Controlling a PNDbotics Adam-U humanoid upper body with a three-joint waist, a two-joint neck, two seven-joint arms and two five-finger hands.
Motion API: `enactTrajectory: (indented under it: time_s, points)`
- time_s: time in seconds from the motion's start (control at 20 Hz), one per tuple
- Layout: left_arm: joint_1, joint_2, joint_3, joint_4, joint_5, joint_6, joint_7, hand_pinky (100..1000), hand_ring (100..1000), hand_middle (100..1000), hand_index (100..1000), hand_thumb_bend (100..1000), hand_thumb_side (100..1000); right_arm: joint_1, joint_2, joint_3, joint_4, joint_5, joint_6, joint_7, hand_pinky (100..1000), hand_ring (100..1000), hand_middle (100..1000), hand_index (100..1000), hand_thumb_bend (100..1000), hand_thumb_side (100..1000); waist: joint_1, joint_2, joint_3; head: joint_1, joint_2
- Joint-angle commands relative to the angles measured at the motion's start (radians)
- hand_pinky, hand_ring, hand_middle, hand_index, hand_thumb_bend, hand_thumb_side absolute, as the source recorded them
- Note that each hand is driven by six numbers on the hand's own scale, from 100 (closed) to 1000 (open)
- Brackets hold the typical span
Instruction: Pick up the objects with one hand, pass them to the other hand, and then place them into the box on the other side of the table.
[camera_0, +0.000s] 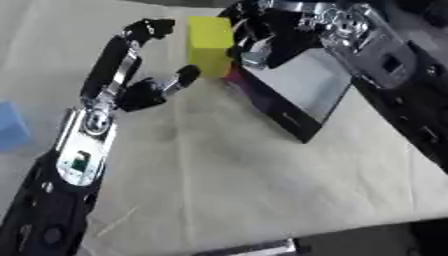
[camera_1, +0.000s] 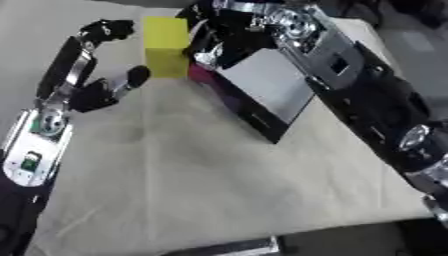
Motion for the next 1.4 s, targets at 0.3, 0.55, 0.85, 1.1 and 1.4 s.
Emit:
enactTrajectory:
  time_s: [0.3, 0.55, 0.85, 1.1, 1.4]
  points:
    - [0.000, 0.025, 0.007, -0.016, -0.009, -0.008, 0.022, 853, 782, 744, 879, 687, 873, 0.020, -0.069, -0.053, 0.006, -0.007, -0.005, -0.050, 651, 720, 484, 638, 100, 100, 0.016, -0.022, -0.018, -0.028, 0.006]
    - [0.004, 0.039, 0.008, -0.013, -0.017, -0.016, 0.031, 851, 781, 744, 878, 683, 863, 0.048, -0.099, -0.093, 0.015, -0.002, -0.007, -0.104, 652, 720, 484, 640, 100, 100, 0.023, -0.027, -0.027, -0.050, 0.006]
    - [0.011, 0.046, 0.003, -0.008, -0.025, -0.027, 0.034, 849, 781, 744, 877, 680, 851, 0.083, -0.134, -0.129, 0.030, 0.005, -0.016, -0.170, 653, 718, 483, 638, 129, 100, 0.031, -0.030, -0.038, -0.086, 0.006]
    - [0.015, 0.049, 0.001, -0.007, -0.031, -0.034, 0.035, 848, 782, 745, 878, 680, 841, 0.099, -0.151, -0.158, 0.054, 0.034, -0.027, -0.236, 657, 715, 483, 636, 174, 100, 0.039, -0.031, -0.048, -0.111, 0.006]
    - [0.017, 0.051, -0.007, -0.004, -0.038, -0.047, 0.035, 848, 782, 745, 878, 681, 834, 0.114, -0.154, -0.179, 0.121, 0.075, -0.034, -0.286, 657, 714, 482, 634, 193, 100, 0.046, -0.031, -0.054, -0.134, 0.002]
